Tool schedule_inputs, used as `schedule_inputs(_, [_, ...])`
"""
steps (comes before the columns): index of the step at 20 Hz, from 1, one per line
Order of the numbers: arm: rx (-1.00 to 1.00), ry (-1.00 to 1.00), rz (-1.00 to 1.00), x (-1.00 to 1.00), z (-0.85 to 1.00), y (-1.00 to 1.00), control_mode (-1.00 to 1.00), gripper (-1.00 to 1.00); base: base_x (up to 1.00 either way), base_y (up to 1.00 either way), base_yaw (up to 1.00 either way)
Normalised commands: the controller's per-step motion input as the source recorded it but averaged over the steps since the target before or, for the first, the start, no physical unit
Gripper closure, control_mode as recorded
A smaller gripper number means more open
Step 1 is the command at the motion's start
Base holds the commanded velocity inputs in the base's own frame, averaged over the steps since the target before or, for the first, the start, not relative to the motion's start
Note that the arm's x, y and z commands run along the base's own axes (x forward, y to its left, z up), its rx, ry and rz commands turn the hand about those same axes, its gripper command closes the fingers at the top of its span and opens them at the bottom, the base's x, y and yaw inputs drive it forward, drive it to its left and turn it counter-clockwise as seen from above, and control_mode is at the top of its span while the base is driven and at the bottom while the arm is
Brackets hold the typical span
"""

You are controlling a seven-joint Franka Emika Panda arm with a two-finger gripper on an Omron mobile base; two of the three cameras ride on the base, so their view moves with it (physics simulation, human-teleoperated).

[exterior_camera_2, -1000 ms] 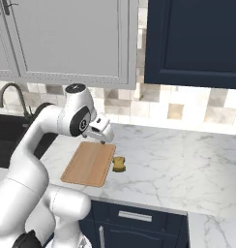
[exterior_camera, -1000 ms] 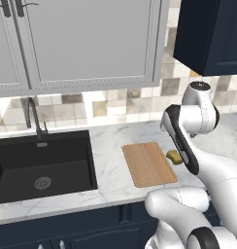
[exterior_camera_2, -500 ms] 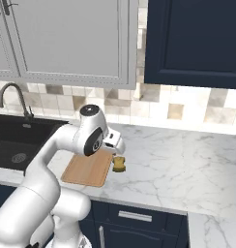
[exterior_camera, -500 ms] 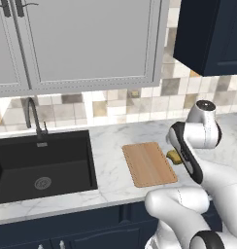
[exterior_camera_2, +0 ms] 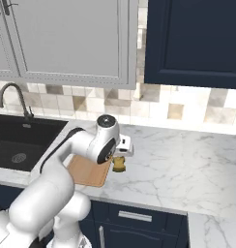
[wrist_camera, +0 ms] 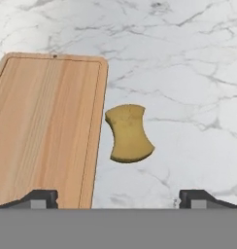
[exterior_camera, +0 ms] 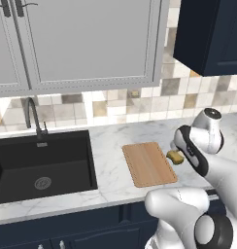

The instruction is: Pick up the sponge from the counter and clean the cutting board by briefly scrubbing or pressing down on the cutting board. Once finished, release the sponge.

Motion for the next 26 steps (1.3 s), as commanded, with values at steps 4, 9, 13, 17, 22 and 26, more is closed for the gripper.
schedule_inputs(4, [-0.1,0.1,0.04,0.3,-0.26,0.0,-1.0,-1.0,0.0,0.0,0.0])
schedule_inputs(9, [-0.11,0.14,0.02,0.38,-0.28,0.0,-1.0,-1.0,0.0,0.0,0.0])
schedule_inputs(13, [-0.05,0.1,0.04,0.38,-0.3,0.0,-1.0,-1.0,0.0,0.0,0.0])
schedule_inputs(17, [0.0,0.03,0.03,0.41,-0.26,-0.01,-1.0,-1.0,0.0,0.0,0.0])
schedule_inputs(22, [0.0,0.0,0.01,0.15,-0.25,-0.07,-1.0,-1.0,0.0,0.0,0.0])
schedule_inputs(26, [0.0,0.0,0.0,0.04,-0.25,-0.14,-1.0,-1.0,0.0,0.0,0.0])
